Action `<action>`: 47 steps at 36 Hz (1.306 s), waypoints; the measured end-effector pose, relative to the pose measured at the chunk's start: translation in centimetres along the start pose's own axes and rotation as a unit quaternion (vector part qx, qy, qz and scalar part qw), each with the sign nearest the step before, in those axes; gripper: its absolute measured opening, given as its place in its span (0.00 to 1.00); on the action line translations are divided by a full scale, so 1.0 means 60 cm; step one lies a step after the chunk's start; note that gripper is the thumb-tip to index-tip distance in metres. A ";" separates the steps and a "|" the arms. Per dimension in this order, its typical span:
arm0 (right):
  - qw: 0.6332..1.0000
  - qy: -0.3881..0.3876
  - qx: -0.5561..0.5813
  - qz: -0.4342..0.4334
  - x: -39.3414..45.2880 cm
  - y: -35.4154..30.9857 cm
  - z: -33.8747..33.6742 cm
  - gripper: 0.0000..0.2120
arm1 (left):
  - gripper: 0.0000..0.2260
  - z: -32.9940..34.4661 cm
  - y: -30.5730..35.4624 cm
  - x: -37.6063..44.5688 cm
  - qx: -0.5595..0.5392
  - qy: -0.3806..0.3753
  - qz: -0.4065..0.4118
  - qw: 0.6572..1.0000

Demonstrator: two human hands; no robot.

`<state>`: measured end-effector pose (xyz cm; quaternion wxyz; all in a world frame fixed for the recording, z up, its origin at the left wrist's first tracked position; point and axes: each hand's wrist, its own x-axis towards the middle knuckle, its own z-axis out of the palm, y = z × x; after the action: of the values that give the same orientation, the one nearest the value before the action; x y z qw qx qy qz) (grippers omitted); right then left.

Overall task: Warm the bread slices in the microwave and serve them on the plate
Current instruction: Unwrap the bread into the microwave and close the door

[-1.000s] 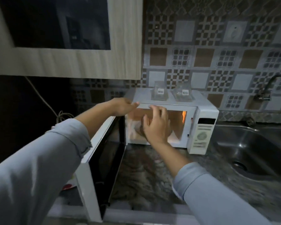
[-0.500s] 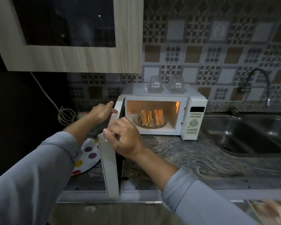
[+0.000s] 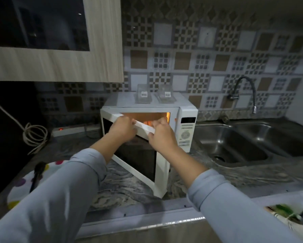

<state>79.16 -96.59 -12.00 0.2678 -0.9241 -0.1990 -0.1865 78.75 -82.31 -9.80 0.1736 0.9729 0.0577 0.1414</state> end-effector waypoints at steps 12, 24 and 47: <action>0.985 -0.069 -0.146 0.052 0.114 0.165 -0.009 0.26 | 0.25 0.098 0.092 0.139 0.089 -0.013 0.029 0.996; 0.979 -0.135 -0.153 -0.011 0.245 0.235 0.014 0.32 | 0.30 0.160 0.137 0.260 0.187 -0.077 0.053 0.978; 0.982 -0.042 -0.147 -0.107 0.282 0.276 0.056 0.22 | 0.28 0.205 0.125 0.283 0.210 0.054 0.083 0.973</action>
<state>102.12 -103.03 -13.98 0.0993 -0.9337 -0.2780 -0.2025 99.02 -90.55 -13.86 -0.0502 0.9799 0.0144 0.1927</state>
